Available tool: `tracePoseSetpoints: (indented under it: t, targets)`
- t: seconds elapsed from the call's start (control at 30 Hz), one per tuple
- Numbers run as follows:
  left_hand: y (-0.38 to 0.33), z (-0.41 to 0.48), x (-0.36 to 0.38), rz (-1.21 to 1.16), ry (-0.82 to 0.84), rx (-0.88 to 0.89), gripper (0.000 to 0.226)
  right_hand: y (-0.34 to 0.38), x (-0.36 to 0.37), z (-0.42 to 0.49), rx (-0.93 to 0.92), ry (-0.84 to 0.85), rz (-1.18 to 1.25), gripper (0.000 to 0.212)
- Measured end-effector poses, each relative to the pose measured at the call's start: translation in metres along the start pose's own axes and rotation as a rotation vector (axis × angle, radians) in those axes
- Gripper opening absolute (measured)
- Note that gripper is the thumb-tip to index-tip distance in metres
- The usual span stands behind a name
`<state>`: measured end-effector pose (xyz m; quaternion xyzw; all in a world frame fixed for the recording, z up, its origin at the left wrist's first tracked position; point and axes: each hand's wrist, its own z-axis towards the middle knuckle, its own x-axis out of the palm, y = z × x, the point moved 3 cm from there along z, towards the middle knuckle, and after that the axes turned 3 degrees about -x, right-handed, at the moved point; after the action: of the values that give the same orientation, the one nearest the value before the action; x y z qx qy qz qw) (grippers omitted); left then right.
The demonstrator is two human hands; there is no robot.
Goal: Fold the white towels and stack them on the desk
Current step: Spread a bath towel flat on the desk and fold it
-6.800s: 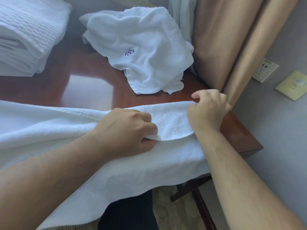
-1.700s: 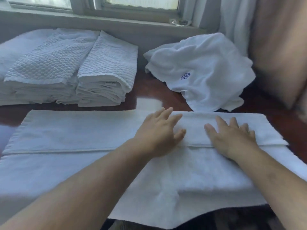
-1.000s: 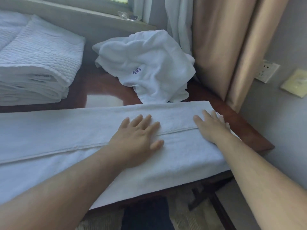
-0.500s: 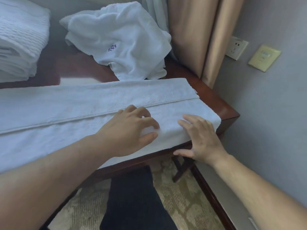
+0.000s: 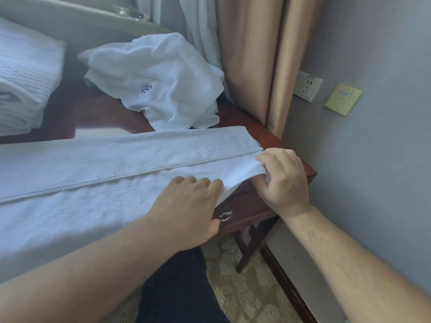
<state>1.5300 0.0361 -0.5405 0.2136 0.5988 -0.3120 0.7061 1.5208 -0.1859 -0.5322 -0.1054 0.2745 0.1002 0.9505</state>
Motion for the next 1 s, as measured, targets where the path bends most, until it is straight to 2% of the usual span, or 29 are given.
tracePoseSetpoints:
  t: [0.07, 0.1, 0.23, 0.33, 0.47, 0.6, 0.67, 0.7, 0.83, 1.0]
  targets:
    - [0.002, 0.005, -0.001, -0.021, -0.023, 0.005, 0.009, -0.001, 0.003, 0.008, -0.015, 0.006, -0.034, 0.021]
    - [0.007, 0.007, -0.001, -0.051, -0.029, -0.021, 0.006, -0.003, 0.004, 0.011, -0.018, 0.012, -0.047, 0.023]
    - [0.036, 0.020, -0.005, -0.257, -0.067, -0.224, 0.029, -0.021, 0.006, 0.017, 0.117, 0.034, -0.061, 0.030]
    - [0.062, 0.036, -0.013, -0.300, -0.125, -0.327, 0.032, -0.035, 0.012, 0.023, 0.225, 0.057, -0.065, 0.032]
    - [0.091, 0.059, -0.030, -0.181, -0.208, -0.321, 0.036, -0.058, 0.028, 0.037, 0.364, 0.121, 0.040, 0.031]
    - [0.122, 0.081, -0.037, -0.014, -0.164, -0.343, 0.039, -0.081, 0.050, 0.053, 0.570, 0.237, 0.338, 0.022]
    - [0.136, 0.090, -0.035, 0.007, -0.113, -0.328, 0.041, -0.091, 0.064, 0.059, 0.649, 0.272, 0.419, 0.014]
    - [0.143, 0.095, -0.033, 0.006, -0.097, -0.318, 0.041, -0.095, 0.073, 0.061, 0.683, 0.282, 0.432, 0.018]
    - [0.161, 0.114, -0.025, 0.059, -0.078, -0.286, 0.045, -0.107, 0.109, 0.074, 0.746, 0.375, 0.306, 0.044]
    - [0.178, 0.136, -0.013, 0.159, 0.034, -0.264, 0.051, -0.114, 0.146, 0.092, 0.739, 0.526, 0.160, 0.042]
